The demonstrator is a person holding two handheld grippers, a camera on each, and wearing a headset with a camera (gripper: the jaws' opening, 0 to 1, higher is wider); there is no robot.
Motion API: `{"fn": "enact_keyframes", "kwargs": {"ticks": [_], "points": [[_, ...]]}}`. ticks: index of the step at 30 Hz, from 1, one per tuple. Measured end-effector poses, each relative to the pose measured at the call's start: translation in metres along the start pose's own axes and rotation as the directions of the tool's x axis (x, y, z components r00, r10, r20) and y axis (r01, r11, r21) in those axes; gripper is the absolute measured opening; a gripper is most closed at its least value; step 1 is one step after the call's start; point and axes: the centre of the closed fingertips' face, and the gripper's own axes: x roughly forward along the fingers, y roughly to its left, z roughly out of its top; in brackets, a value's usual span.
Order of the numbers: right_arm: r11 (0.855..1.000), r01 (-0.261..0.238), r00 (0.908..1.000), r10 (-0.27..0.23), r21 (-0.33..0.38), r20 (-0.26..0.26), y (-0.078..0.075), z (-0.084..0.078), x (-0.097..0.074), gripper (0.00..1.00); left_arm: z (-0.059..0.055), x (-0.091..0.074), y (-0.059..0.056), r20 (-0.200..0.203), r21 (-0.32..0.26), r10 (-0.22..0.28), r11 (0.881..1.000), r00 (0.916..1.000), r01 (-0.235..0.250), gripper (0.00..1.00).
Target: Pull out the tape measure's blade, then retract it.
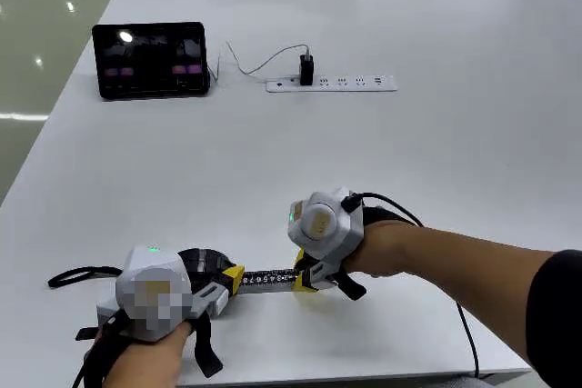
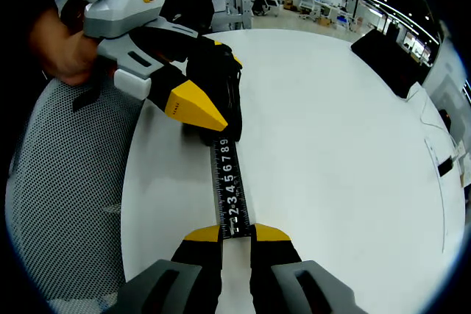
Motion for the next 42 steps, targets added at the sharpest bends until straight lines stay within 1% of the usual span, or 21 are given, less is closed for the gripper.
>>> {"fn": "enact_keyframes", "kwargs": {"ticks": [42], "points": [[1.000, 0.000, 0.9996, 0.000, 0.005, 0.029, 0.001, 0.017, 0.008, 0.11, 0.000, -0.001, 0.001, -0.002, -0.014, -0.006, 1.000, 1.0000, 0.006, 0.59]]}}
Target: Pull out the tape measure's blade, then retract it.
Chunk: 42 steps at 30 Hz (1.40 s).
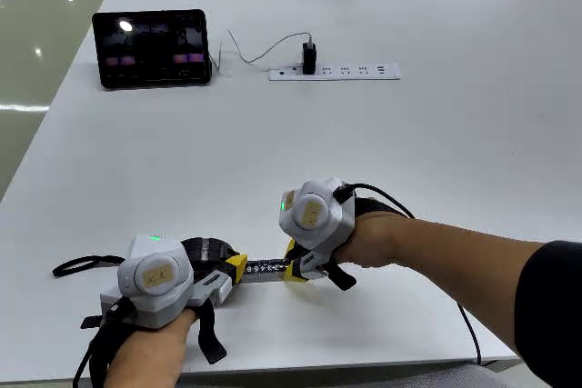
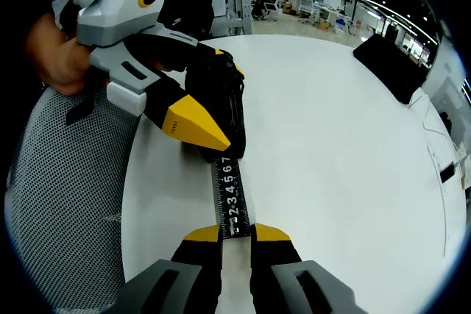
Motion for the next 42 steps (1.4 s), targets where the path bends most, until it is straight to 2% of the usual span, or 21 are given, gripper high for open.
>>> {"fn": "enact_keyframes", "kwargs": {"ticks": [26, 42], "points": [[1.000, 0.007, 0.9995, -0.008, 0.012, 0.032, 0.002, 0.012, 0.007, 0.10, 0.001, 0.000, 0.000, 0.003, -0.002, -0.002, 1.000, 1.0000, 0.002, 0.59], [1.000, 0.000, 0.9975, -0.001, 0.021, 0.070, 0.005, 0.029, 0.015, 0.10, 0.000, -0.001, 0.000, 0.004, 0.000, -0.011, 1.000, 0.9999, 0.011, 0.59]]}}
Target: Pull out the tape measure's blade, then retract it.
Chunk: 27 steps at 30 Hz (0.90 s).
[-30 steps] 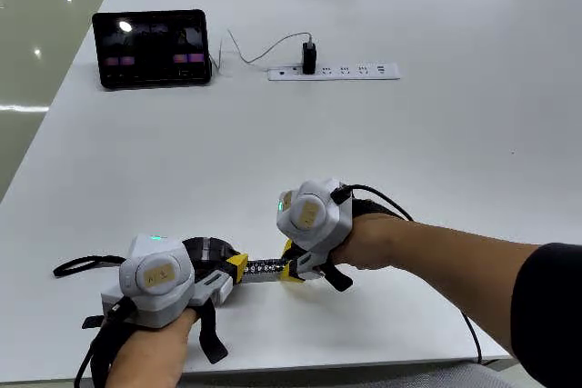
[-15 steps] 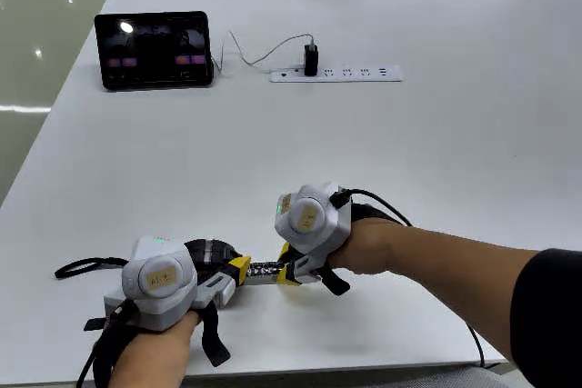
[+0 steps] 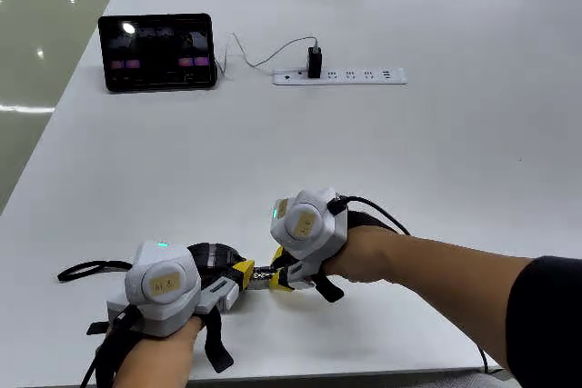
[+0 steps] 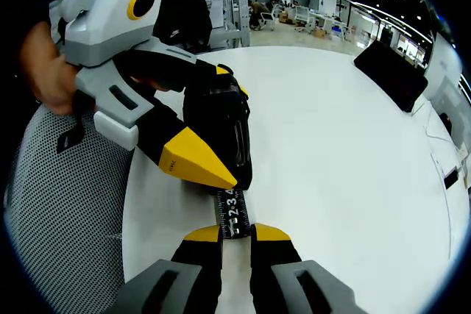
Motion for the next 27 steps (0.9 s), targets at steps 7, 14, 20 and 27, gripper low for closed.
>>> {"fn": "enact_keyframes", "kwargs": {"ticks": [7, 14, 20, 27], "points": [[1.000, -0.003, 1.0000, 0.003, 0.002, 0.005, 0.001, 0.005, 0.003, 0.10, 0.000, 0.000, 0.000, 0.003, -0.002, -0.005, 1.000, 1.0000, 0.005, 0.59], [1.000, -0.003, 0.9999, 0.003, 0.005, 0.014, 0.003, 0.009, 0.006, 0.11, 0.000, 0.000, -0.001, 0.005, 0.002, -0.010, 1.000, 0.9999, 0.010, 0.59], [1.000, -0.004, 0.9998, 0.004, -0.001, 0.019, 0.004, 0.012, 0.009, 0.11, -0.001, 0.000, -0.002, 0.008, 0.012, -0.015, 1.000, 0.9999, 0.015, 0.59], [1.000, 0.001, 0.9997, -0.001, -0.004, 0.026, 0.004, 0.012, 0.010, 0.11, 0.001, 0.001, -0.001, 0.016, 0.005, -0.011, 1.000, 0.9998, 0.011, 0.59]]}}
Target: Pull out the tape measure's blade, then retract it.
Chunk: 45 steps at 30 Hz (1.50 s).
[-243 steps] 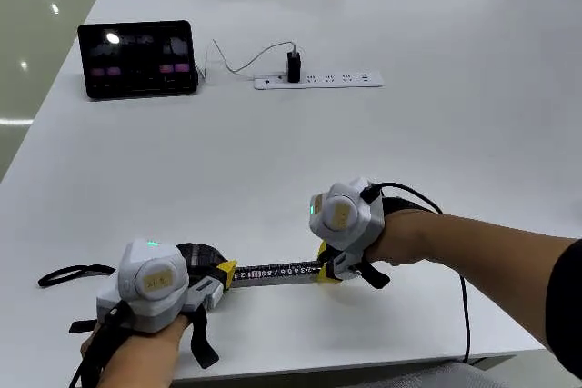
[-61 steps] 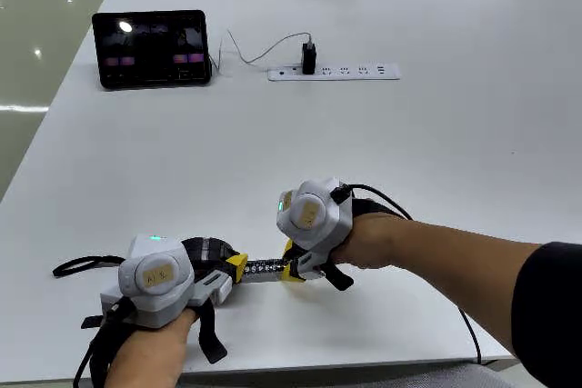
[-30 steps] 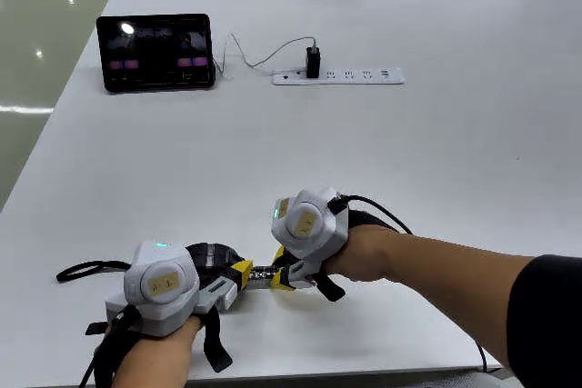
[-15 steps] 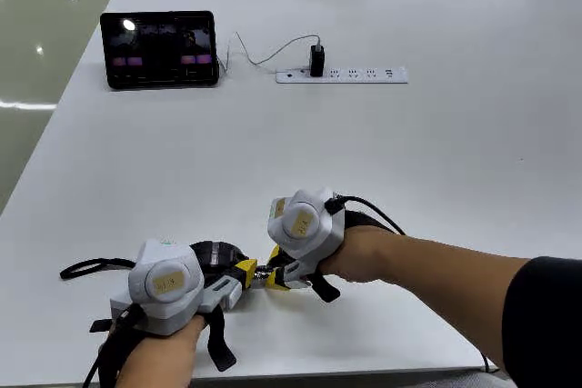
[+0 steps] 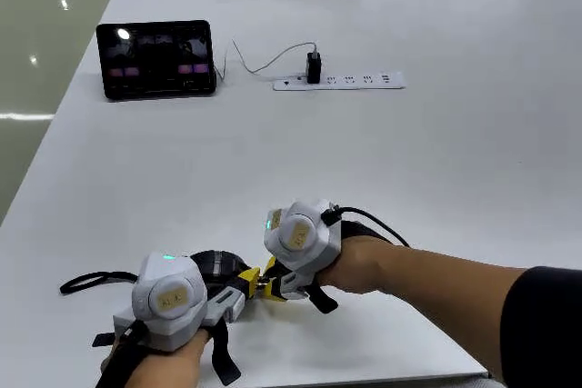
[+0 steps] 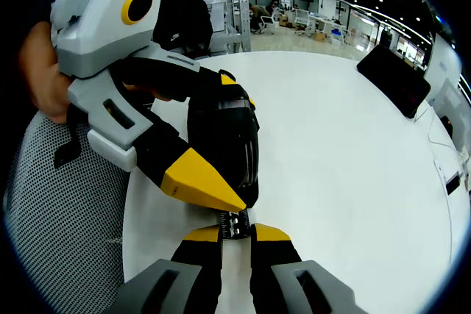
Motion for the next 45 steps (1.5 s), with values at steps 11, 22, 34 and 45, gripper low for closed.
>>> {"fn": "enact_keyframes", "kwargs": {"ticks": [11, 22, 34, 45], "points": [[1.000, 0.002, 1.0000, -0.002, -0.003, 0.007, 0.001, 0.005, 0.004, 0.11, -0.002, -0.002, 0.001, -0.013, 0.001, -0.002, 1.000, 0.9999, 0.002, 0.58], [1.000, 0.001, 0.9999, -0.001, -0.002, 0.012, 0.002, 0.007, 0.006, 0.11, -0.002, -0.002, 0.000, -0.012, 0.002, -0.007, 1.000, 0.9999, 0.007, 0.59], [0.999, 0.030, 0.9988, -0.031, 0.030, 0.037, 0.002, 0.007, 0.007, 0.13, -0.002, -0.002, -0.001, -0.016, 0.018, -0.007, 1.000, 0.9999, 0.008, 0.61], [0.997, 0.067, 0.9961, -0.068, 0.032, 0.055, 0.003, 0.001, -0.006, 0.13, 0.001, -0.005, -0.001, -0.047, 0.007, -0.047, 0.999, 0.9978, 0.048, 0.60]]}}
